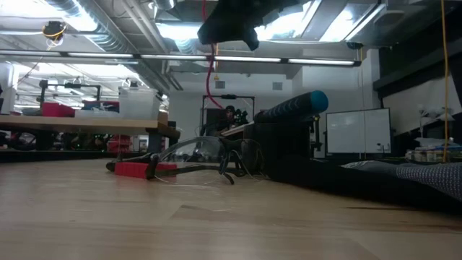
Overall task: Coil cords
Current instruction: Coil the red wire around the spool
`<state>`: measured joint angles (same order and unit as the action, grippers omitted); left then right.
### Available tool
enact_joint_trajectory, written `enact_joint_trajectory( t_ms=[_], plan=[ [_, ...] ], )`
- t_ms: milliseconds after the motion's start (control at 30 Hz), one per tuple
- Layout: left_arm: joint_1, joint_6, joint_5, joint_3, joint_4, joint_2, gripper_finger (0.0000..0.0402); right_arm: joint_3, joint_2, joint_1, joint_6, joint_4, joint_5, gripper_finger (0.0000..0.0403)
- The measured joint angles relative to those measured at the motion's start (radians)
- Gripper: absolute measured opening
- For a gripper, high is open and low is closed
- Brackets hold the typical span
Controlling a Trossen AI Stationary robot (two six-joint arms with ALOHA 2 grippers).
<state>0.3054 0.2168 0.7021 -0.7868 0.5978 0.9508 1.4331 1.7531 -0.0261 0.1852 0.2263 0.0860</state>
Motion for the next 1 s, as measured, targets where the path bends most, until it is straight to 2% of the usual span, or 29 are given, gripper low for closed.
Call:
enact_joint_trajectory(
  t_ms=[733,800,933,1000],
  plan=[
    [0.000,0.054,0.000,0.000,0.012,-0.046,0.0000,-0.005,0.000,0.000,0.000,0.012,0.000,0.0076],
    [0.000,0.055,0.000,0.000,0.013,-0.046,0.0000,-0.005,0.000,0.000,0.000,0.012,0.000,0.0065],
    [0.000,0.068,0.000,0.000,0.013,-0.046,0.0000,-0.005,0.001,0.000,-0.001,0.012,-0.001,0.0016],
    [0.000,0.090,0.011,0.000,0.013,-0.046,0.0000,-0.005,0.001,0.000,0.000,0.012,-0.015,0.0012]
  ],
)
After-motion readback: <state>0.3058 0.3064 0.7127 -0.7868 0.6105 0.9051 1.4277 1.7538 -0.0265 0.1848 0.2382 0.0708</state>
